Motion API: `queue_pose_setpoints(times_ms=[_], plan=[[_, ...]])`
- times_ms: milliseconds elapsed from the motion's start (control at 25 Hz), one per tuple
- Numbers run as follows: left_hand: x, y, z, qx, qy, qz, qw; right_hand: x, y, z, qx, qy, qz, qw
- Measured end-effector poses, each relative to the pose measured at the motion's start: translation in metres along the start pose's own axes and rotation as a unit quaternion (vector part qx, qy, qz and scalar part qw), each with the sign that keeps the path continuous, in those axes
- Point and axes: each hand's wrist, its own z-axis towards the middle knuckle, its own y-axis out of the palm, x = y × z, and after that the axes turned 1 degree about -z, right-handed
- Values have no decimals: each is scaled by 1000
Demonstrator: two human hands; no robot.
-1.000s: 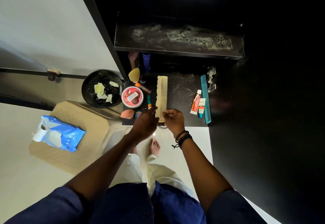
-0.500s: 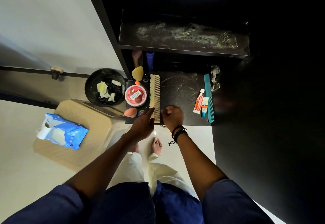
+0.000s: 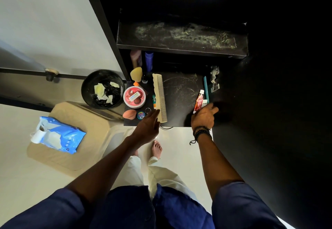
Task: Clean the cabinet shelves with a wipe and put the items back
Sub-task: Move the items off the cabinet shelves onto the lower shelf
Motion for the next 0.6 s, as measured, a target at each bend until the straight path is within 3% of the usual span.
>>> queue_pose_setpoints(times_ms=[280, 440, 600], plan=[[-3, -4, -2, 2, 2, -7, 1000, 8, -14, 11, -37, -61, -113, 991], [-2, -4, -4, -6, 1, -3, 1000, 4, -23, 8, -8, -113, -162, 980], [0, -7, -1, -3, 0, -12, 1000, -15, -45, 1, 72, -174, -101, 977]])
